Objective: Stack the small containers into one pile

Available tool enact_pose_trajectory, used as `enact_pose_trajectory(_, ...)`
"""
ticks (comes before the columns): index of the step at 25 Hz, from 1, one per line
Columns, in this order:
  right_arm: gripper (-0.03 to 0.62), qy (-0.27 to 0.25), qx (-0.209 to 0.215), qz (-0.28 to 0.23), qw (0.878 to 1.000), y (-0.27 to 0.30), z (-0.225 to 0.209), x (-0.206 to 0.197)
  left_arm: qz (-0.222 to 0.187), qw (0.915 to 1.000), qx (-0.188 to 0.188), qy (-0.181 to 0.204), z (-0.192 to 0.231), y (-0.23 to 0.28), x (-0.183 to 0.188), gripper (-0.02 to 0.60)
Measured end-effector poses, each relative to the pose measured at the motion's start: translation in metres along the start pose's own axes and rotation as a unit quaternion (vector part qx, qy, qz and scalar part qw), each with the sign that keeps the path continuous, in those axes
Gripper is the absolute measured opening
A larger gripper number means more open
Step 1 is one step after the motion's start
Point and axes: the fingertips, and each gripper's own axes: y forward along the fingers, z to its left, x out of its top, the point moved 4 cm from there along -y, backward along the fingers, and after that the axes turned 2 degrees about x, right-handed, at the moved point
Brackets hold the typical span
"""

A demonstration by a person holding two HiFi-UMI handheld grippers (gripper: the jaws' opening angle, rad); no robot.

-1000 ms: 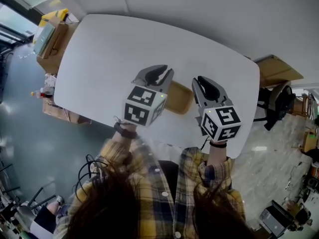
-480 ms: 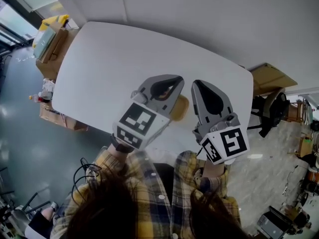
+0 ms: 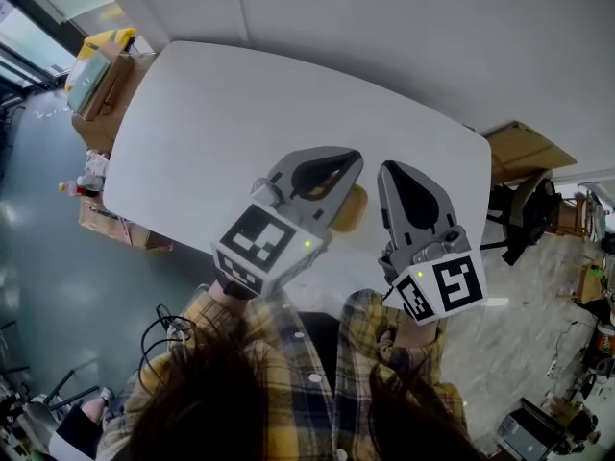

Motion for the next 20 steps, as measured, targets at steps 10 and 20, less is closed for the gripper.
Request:
enact_pose_trajectory(10,0.014,-0.010,-0.002,0.002,1.000,-0.0003,-0.0048,0.0004,-0.002,1.0000,0.003,0.008,-0.0013,0.0006,0.0019,0.017)
enact_pose_trajectory(20,0.014,-0.021,-0.005,-0.002,1.000,0.0017,-0.0069,0.0040,-0.006,0.9999,0.011,0.007,0.0020,-0.0005,0.0039,0.017)
